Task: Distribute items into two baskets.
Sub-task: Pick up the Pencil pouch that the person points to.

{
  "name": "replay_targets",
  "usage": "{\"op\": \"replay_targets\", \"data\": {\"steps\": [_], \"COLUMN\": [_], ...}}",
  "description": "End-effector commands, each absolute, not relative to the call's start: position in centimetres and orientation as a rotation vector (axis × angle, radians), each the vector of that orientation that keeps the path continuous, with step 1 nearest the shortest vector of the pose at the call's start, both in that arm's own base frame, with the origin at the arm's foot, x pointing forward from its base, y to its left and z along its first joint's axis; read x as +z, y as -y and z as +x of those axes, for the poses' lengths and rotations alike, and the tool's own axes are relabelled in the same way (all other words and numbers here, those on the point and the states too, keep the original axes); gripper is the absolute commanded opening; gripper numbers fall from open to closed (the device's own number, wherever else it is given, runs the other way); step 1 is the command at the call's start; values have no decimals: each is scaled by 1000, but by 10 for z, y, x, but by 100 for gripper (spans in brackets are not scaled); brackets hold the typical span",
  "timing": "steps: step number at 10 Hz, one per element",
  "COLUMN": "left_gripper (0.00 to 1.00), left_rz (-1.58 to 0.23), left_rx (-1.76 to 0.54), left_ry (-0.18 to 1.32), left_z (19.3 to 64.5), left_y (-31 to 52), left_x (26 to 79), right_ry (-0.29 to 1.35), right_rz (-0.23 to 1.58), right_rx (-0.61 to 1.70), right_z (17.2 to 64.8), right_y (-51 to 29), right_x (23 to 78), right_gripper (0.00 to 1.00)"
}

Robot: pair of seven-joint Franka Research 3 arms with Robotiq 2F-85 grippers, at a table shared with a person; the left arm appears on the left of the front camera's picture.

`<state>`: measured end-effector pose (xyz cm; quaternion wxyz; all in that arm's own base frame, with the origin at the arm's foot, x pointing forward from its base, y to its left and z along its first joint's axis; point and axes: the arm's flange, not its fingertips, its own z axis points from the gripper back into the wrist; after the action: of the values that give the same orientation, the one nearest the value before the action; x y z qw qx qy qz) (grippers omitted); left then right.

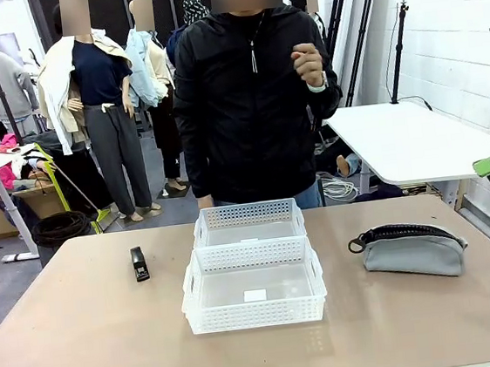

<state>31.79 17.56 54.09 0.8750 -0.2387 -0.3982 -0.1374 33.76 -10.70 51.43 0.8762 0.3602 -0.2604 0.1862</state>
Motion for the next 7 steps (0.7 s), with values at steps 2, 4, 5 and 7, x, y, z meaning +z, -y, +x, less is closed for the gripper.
{"op": "replay_targets", "data": {"steps": [2, 4, 5, 7], "left_gripper": [100, 100, 100, 100], "left_rz": [-498, -498, -498, -498], "left_rx": [-282, -282, -282, -282], "left_ry": [841, 841, 841, 841], "left_z": [319, 319, 319, 319], "left_y": [-176, -176, -176, -176], "left_x": [541, 541, 541, 541], "right_ry": [547, 547, 547, 547], "right_rz": [770, 770, 770, 770], "right_rx": [386, 386, 386, 386], "right_z": [339, 339, 339, 339], "right_y": [107, 107, 107, 107], "right_x": [514, 514, 514, 514], "right_gripper": [100, 100, 100, 100]}}
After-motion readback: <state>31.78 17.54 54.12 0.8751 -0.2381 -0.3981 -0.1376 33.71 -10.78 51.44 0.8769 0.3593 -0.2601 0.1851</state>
